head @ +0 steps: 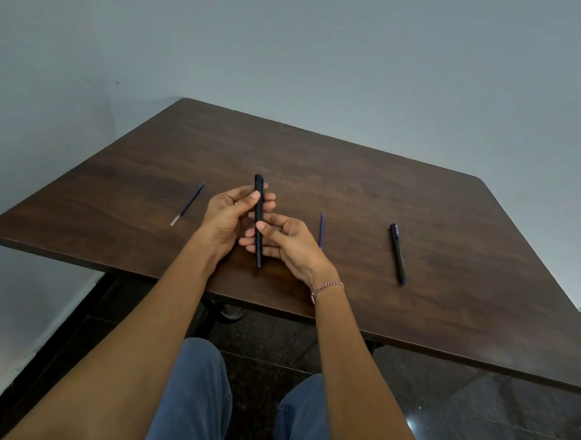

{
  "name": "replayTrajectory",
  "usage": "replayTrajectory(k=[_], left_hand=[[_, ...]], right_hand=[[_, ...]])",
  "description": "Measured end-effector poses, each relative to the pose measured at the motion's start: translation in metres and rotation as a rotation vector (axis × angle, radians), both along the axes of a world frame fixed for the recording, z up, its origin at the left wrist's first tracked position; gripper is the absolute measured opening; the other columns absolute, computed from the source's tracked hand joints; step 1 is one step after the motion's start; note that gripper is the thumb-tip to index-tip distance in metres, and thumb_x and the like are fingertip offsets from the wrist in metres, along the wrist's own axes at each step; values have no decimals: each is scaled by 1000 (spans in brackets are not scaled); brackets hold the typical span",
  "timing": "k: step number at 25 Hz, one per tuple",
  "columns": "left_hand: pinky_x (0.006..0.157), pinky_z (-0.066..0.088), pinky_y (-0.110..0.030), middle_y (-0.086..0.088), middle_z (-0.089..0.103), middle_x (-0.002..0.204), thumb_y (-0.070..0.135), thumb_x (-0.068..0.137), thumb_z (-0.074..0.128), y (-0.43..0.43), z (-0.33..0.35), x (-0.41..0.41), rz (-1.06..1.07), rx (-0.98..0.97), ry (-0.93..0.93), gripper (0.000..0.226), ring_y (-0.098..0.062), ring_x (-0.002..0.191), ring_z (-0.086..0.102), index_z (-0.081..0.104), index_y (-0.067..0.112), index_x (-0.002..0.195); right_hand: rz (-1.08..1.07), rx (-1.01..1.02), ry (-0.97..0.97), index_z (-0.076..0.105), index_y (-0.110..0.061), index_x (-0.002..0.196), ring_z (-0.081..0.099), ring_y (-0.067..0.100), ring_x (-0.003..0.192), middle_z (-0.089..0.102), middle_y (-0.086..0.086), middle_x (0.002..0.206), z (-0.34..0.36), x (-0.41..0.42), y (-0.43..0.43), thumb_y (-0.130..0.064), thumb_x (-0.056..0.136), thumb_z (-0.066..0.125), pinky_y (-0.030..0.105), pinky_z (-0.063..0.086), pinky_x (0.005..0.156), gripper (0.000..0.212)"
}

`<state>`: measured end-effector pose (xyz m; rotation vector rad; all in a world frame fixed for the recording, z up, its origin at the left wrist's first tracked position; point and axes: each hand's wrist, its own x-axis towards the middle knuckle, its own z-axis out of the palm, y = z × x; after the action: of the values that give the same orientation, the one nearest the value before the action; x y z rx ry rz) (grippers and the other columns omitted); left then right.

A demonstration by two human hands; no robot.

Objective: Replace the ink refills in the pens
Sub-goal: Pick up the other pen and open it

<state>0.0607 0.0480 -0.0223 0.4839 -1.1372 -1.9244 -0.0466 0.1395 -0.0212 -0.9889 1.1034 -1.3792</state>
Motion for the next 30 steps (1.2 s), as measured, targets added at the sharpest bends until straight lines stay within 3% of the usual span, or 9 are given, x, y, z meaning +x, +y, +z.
replayTrajectory(k=[5,13,22,24,27,30], left_hand=[[60,57,-23,-3,74,73,0,82,67,5,2,-2,164,37,9,14,-12,67,70,65,6,94],[60,57,-23,1,71,67,-1,78,71,4,6,-5,282,140,90,20,-11,60,68,61,9,93],[69,58,-22,-4,69,86,5,82,69,1,4,-1,428,173,184,23,-9,73,69,60,7,103],[65,55,-17,-3,68,87,4,82,69,5,4,-6,473,34,9,24,-7,73,70,61,5,104],[66,46,-15,-3,69,89,9,78,73,9,-2,-16,634,-417,-590,22,-15,83,67,69,5,100],[71,46,-24,-8,67,100,14,75,77,7,-5,-18,738,-525,-887,22,-18,88,64,72,9,96]], right_hand=[[64,42,57,58,-9,105,73,18,76,73,4,78,3,0,0,-6,99,44,27,60,72,16],[58,22,106,59,-9,109,73,19,76,73,7,80,0,2,1,-8,96,53,25,59,67,15],[25,-50,46,65,-11,108,73,24,81,74,10,85,-5,0,5,-11,89,65,27,59,69,19],[-33,-98,12,66,-12,107,73,23,80,75,10,84,-6,0,5,-10,89,64,28,59,70,18],[-151,-177,-58,66,-11,104,73,21,77,74,9,82,-7,-1,5,-7,89,63,29,60,70,15],[-258,-233,-114,66,-11,101,73,21,75,74,8,80,-5,-4,4,-5,89,63,29,59,69,14]])
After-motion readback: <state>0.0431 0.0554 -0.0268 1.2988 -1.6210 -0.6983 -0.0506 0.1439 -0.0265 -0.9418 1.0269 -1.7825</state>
